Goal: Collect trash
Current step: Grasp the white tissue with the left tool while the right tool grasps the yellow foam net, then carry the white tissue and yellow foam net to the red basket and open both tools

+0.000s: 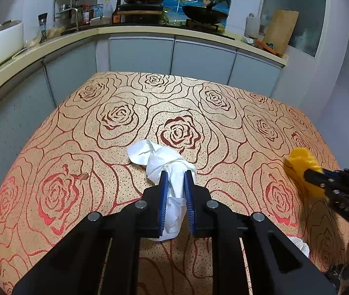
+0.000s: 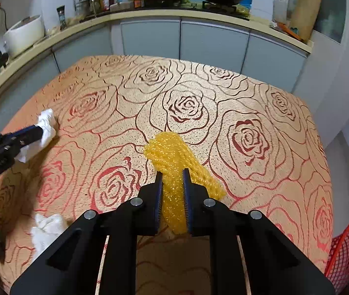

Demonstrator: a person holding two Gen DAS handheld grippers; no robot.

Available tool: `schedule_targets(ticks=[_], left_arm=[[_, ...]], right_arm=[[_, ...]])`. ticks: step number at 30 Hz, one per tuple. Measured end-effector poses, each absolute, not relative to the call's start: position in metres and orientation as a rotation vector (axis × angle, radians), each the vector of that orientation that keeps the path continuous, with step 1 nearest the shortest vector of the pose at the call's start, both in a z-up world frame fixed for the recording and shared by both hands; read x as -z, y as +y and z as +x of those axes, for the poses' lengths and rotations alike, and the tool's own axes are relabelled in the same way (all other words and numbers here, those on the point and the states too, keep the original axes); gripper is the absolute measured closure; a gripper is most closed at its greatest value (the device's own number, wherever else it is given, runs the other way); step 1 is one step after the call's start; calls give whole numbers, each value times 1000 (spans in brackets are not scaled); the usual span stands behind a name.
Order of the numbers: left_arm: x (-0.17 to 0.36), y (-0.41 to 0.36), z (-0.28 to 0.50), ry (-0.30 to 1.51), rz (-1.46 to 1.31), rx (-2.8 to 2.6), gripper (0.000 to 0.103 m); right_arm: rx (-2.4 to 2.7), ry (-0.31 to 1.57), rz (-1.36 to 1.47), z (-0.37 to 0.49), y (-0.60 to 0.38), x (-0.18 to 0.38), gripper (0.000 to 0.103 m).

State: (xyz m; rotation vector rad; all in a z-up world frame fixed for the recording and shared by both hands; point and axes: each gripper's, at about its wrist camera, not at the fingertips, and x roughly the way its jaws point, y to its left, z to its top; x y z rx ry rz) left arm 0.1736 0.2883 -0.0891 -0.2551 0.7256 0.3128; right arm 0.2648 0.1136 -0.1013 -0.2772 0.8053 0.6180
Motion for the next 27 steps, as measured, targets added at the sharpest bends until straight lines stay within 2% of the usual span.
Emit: schedule_targets(ticks=[9, 16, 27], left_arm=[[56, 278, 157, 648, -206, -345, 90], [10, 264, 124, 566, -163, -364, 90], [-54, 235, 90, 439, -101, -363, 90]], right_arm=[[-652, 689, -183, 225, 92, 45, 88], [-676, 593, -98, 198, 70, 2, 88], [-665, 506, -28, 171, 32, -32, 88]])
